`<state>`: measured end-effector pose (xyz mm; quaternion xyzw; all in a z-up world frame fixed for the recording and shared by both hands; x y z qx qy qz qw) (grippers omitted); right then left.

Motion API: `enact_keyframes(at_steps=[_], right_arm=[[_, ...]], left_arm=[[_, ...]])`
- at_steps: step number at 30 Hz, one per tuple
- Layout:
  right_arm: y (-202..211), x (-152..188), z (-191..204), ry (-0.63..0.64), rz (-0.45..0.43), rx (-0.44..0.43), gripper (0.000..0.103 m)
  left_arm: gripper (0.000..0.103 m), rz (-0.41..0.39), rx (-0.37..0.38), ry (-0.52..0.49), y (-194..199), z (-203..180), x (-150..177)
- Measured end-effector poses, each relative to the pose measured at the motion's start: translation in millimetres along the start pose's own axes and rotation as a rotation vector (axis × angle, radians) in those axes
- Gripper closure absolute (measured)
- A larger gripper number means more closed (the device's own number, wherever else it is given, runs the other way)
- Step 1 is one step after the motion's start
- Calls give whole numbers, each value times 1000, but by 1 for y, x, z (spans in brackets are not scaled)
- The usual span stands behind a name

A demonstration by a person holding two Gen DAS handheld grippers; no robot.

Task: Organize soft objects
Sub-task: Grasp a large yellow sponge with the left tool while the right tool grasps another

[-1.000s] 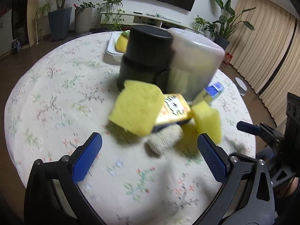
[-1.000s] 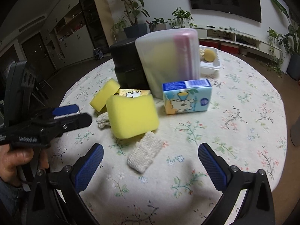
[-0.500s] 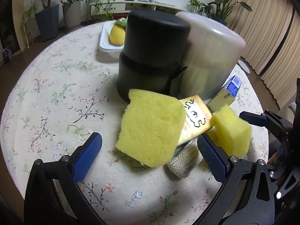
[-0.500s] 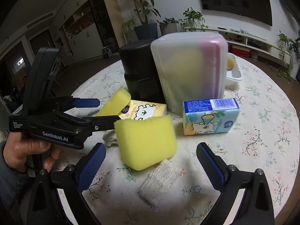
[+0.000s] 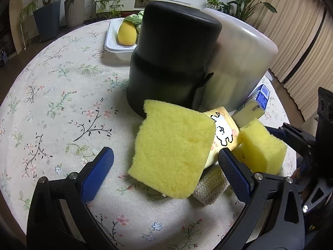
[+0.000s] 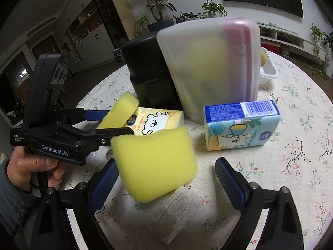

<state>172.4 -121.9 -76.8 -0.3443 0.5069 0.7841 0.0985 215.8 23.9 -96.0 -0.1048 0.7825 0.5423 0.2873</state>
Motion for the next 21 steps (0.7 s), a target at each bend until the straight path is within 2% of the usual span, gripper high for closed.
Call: enact_keyframes(at_steps=[2,5,7,12,21], right_arm=[[-1,-2,-2,-4,-5,-1,8],[-6,-4,-3,-7,-1,-5,8],[-7,-3,-6,-15,13,-15,14],[-7,-4,-1,1,16,-47,33],[-4,3,2,19,4,-50,38]], left_arm=[[3,-2,3,-2,-1,-1,-1],[15,-12,18,-3,0,-2,-1],[30,-19,43,-4,0,-4,-2],[48,-22,106,21,1,-9,2],[50,-35,95,25,5,-14,6]])
Point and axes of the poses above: each gripper's, at about its wrist camera, not at the fingertips, and y roughly against the way its jaws point, z to its left, x to its underside, the point moved 5 cm from there along -y, roughly the way its jaws point, and after that the axes turned 2 degrees about x, right-handed, at the moved point
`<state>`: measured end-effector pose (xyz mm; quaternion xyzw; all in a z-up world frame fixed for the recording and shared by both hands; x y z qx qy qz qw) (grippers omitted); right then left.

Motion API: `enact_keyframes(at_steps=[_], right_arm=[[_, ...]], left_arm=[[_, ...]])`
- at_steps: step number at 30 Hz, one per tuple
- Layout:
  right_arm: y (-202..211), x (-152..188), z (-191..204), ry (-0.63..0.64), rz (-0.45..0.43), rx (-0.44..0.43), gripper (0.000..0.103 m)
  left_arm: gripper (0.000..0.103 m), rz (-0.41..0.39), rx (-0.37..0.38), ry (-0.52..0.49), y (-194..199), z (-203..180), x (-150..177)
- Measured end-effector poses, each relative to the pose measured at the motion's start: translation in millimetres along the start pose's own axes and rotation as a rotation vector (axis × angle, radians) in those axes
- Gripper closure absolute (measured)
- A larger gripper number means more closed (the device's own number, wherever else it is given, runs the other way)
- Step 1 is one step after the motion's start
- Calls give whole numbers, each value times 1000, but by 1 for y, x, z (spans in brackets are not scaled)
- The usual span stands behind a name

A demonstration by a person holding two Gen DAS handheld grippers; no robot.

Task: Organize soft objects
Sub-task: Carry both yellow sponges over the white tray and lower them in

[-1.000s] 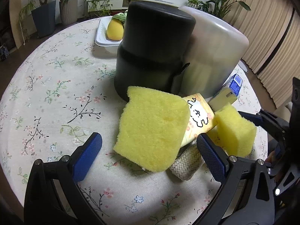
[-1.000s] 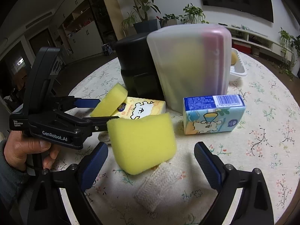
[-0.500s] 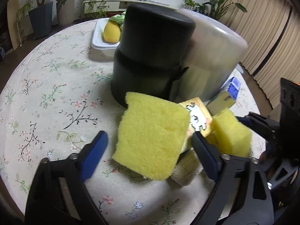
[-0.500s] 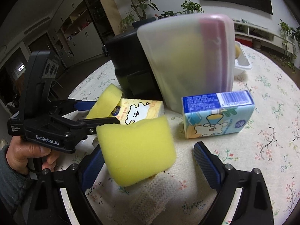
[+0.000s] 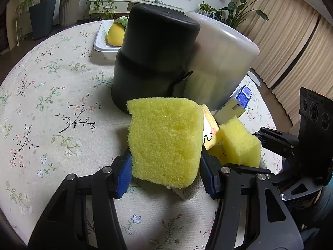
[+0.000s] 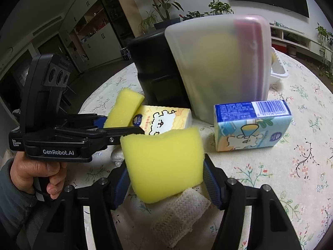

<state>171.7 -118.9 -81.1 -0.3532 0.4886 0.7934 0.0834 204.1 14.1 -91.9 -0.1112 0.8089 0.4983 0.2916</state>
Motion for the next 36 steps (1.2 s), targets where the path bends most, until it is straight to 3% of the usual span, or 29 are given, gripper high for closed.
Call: enact_keyframes(at_steps=[22,36], right_arm=[[24,4,5,2,-24,23,43],[65,18,-28,-75,-37,66,43]], left_arm=[[54,-88,-47,68,35,0,23],[54,-119,-82,101,54,-10,45]])
Point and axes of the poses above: each gripper's, at about its wrist camera, not at the fingertips, and y roughly against the way its jaws point, z to its left, x to its underside, the point moved 5 cm from there along -y, roughly the way its jaws point, and after that the axes turned 2 degrees about x, right-handed, at the moved point
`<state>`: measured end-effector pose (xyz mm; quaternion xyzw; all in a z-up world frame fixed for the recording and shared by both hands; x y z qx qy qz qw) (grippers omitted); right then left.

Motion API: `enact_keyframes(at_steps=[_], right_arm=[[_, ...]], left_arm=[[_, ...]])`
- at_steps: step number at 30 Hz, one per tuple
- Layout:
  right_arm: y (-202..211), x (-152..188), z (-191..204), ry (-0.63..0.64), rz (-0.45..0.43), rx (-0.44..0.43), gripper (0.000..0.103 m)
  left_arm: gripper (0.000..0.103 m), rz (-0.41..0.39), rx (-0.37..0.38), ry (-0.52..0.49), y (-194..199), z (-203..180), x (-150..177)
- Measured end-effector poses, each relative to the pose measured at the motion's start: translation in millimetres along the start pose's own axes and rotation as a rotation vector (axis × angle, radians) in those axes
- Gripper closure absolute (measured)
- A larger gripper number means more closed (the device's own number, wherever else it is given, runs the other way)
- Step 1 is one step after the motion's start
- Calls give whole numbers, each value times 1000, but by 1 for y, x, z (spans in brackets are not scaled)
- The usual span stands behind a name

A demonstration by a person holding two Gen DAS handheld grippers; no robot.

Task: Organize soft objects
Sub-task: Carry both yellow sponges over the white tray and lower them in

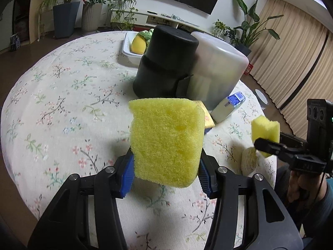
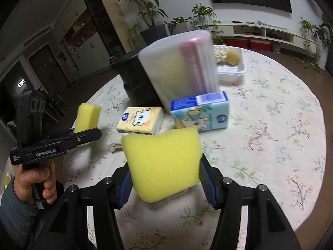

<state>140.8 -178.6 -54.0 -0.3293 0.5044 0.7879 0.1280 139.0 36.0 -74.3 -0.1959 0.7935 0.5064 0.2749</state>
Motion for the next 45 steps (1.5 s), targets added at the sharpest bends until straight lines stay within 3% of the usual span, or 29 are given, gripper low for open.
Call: enact_keyframes(at_steps=[13,27,33,38,45], right_arm=[[32,-5,-42,-77,-36,55,43],[66,-38,-147,-176,-57,225,43],[78,-74,-194,-178,-80,319,43],[77,-120,-234,-184,-92,380,43],[46,-193,-239,-108,-96,404,43]], left_arm=[[54,-14,-63,30,14,17,-6],[54,-66,-177,87,43,99,-58],[54,-85,-214,45,49,113,-103],[54,-86,-218,-30,36,103,-150],[54,-51,-191,-122,-10,81,-209]])
Point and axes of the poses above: each gripper's, at about its wrist camera, not at the fingertips, and y roughly against the way its jaws point, z to its left, x to its underside, the point moved 5 cm from there along -y, roughly the way its jaws point, and after that the axes turned 2 degrees about x, right-handed, at the moved point
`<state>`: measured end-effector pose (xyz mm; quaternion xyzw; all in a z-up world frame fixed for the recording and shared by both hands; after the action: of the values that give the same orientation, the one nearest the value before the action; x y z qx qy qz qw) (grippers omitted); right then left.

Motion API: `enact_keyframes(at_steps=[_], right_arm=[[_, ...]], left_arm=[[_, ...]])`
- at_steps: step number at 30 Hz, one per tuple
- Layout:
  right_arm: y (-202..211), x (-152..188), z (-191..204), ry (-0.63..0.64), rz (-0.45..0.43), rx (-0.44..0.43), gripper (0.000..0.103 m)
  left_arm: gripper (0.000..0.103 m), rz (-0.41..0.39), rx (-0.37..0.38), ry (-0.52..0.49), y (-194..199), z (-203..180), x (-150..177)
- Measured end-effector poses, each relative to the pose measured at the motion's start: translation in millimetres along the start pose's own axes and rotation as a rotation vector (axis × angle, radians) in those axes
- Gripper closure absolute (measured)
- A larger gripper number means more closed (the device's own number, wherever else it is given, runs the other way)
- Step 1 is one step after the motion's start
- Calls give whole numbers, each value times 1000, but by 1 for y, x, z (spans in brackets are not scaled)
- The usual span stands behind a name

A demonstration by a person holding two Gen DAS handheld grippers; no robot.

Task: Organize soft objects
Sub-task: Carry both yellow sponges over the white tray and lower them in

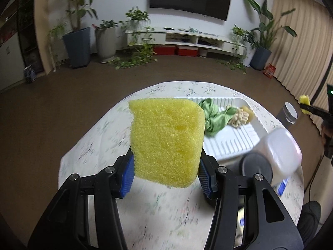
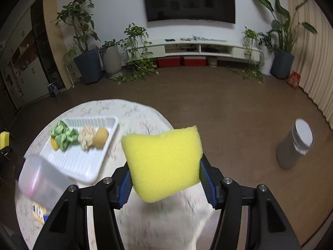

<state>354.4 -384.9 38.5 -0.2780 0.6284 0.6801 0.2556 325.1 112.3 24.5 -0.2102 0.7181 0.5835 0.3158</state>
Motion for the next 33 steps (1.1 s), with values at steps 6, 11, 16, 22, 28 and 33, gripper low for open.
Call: enact_keyframes(at_steps=[6,11,16,22,28,33], right_arm=[[-36,-41,27,51,9,-16,43],[-69,-58,70,165,49,-61,42],[-97,-48,130,351,102,-145,42],[-122,-14,184,523,179,-227,42],[-138,6,200,609,224,-227,41],[-142,10,215,663,225,-239,38]], left_arm=[[54,38,57,-66,-47,-20,-32],[54,94,122,-159,-85,-46,-45],[54,161,186,-273,-115,-73,-40],[54,233,231,-355,-139,-86,-26],[53,251,263,-378,-149,-93,-19],[52,249,240,-382,-151,-94,-24]])
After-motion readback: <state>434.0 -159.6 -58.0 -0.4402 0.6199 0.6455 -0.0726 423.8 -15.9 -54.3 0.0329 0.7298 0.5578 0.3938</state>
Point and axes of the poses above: each gripper's, at about its wrist camera, not at the fingertips, and y roughly against the way its jaws point, z to its left, x to its underside, the point moved 5 cm from there along -y, roughly the way its jaws point, and after that the axes turned 2 degrees about x, right-handed, at the moved point
